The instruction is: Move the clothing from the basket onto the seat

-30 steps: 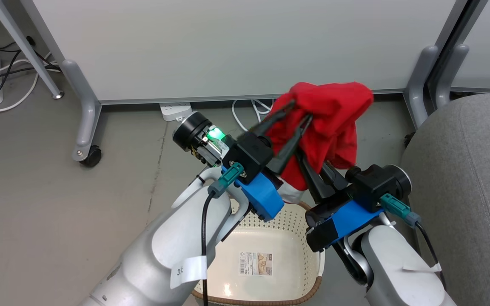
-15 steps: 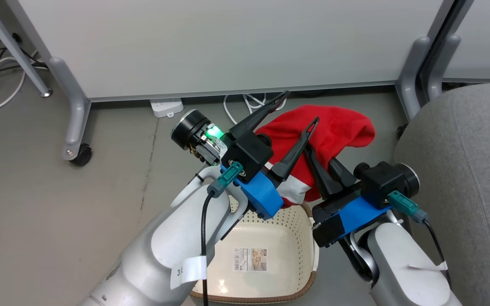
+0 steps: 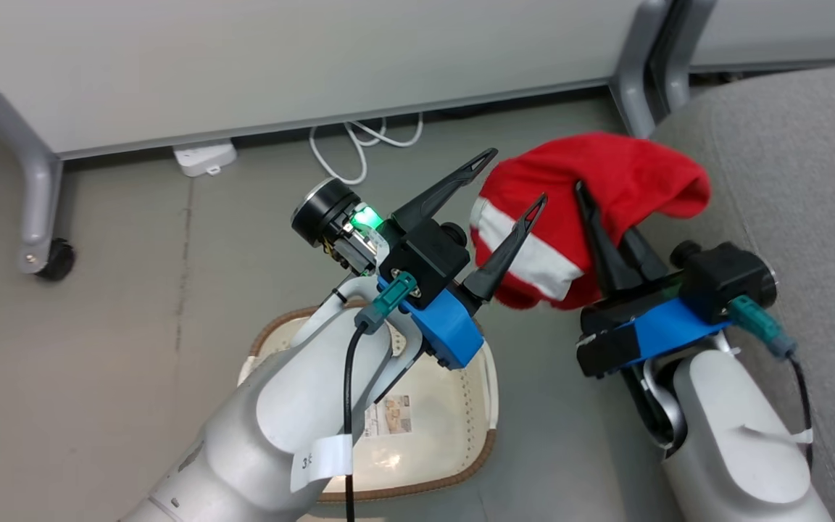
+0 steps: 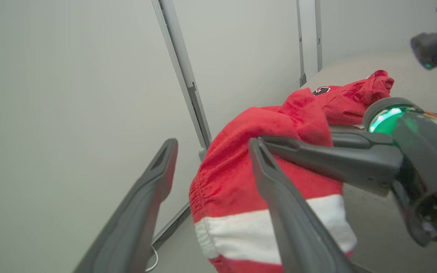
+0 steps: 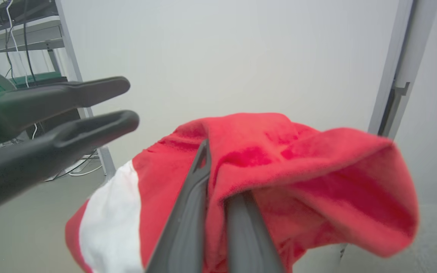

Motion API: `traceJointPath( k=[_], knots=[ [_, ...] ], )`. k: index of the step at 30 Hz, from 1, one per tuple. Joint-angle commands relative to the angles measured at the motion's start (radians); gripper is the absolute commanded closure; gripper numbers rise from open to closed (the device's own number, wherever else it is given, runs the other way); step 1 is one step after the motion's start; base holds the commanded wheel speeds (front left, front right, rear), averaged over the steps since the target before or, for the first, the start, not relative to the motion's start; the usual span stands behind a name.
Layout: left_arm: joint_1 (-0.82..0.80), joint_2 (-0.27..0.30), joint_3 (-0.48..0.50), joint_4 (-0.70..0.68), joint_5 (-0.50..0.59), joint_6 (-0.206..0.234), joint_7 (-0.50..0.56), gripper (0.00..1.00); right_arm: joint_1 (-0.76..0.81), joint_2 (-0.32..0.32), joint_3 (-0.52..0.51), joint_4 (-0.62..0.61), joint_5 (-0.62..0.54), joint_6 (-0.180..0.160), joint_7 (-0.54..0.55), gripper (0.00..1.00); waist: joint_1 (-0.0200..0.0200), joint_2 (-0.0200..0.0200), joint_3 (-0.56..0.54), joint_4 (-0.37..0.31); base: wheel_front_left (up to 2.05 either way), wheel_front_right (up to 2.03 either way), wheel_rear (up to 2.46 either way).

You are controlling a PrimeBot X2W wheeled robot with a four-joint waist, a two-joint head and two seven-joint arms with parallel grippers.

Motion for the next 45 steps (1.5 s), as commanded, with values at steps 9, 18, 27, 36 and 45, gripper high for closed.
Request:
traceJointPath(
  k=[9,18,27,36,45],
  knots=[
    [-0.028,0.012,-0.027,-0.006,0.022,-0.005,-0.003,0.00,-0.033,-0.001,-0.104,-0.044,-0.012,0.000,-0.001,1.00,-0.0001,0.0000,0.099,-0.137,0.00,0.00,0.00],
    [-0.036,0.015,-0.082,0.003,0.031,-0.010,-0.003,0.00,-0.031,-0.008,-0.204,-0.087,-0.014,0.000,-0.001,1.00,-0.0001,0.0000,0.155,-0.238,0.00,0.00,0.00],
    [-0.052,0.015,-0.142,0.015,0.025,-0.016,-0.003,0.00,0.004,-0.005,-0.285,-0.134,-0.018,0.000,-0.001,1.00,-0.0001,0.0000,0.207,-0.315,0.00,0.00,0.00],
    [-0.062,0.010,-0.204,0.030,0.008,-0.015,-0.003,0.00,0.052,-0.005,-0.347,-0.160,-0.014,0.000,-0.001,1.00,-0.0001,0.0000,0.230,-0.357,0.00,0.00,0.00],
    [-0.070,0.013,-0.211,0.024,-0.008,-0.016,-0.003,0.00,0.056,-0.004,-0.365,-0.167,-0.015,0.000,-0.001,1.00,-0.0001,0.0000,0.232,-0.359,0.00,0.00,0.00]
  ],
)
